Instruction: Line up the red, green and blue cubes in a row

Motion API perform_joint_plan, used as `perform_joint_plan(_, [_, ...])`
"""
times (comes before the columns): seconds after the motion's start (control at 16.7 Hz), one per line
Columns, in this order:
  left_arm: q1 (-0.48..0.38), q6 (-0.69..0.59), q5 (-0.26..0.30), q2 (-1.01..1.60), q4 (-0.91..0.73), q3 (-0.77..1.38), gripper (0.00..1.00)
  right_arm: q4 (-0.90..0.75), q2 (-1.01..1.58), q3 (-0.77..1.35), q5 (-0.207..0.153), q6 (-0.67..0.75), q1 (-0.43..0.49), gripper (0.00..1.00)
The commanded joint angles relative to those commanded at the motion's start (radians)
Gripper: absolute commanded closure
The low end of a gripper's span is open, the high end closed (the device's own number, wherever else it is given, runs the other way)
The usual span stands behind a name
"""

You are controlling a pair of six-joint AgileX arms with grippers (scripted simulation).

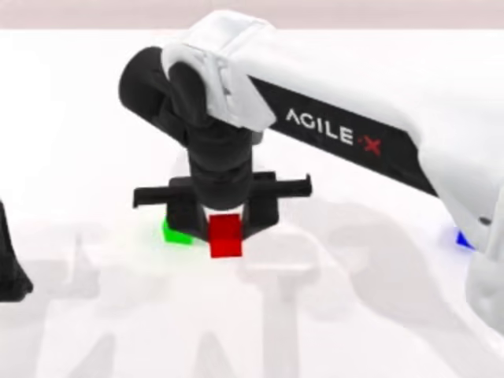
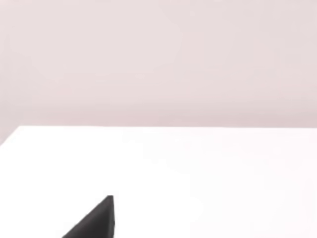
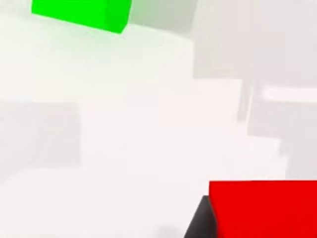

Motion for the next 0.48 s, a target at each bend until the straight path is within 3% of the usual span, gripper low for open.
perform_joint_plan(0.18, [0.0, 0.0, 0.0, 0.0, 0.0, 0.0, 0.0, -0.015, 0.003, 0.033, 0.004, 0.103, 0.055, 1.0])
perform_joint_plan(0.48, [0.0, 0.0, 0.0, 0.0, 0.0, 0.0, 0.0, -0.015, 0.0, 0.035, 0.003, 0.118, 0.059, 1.0])
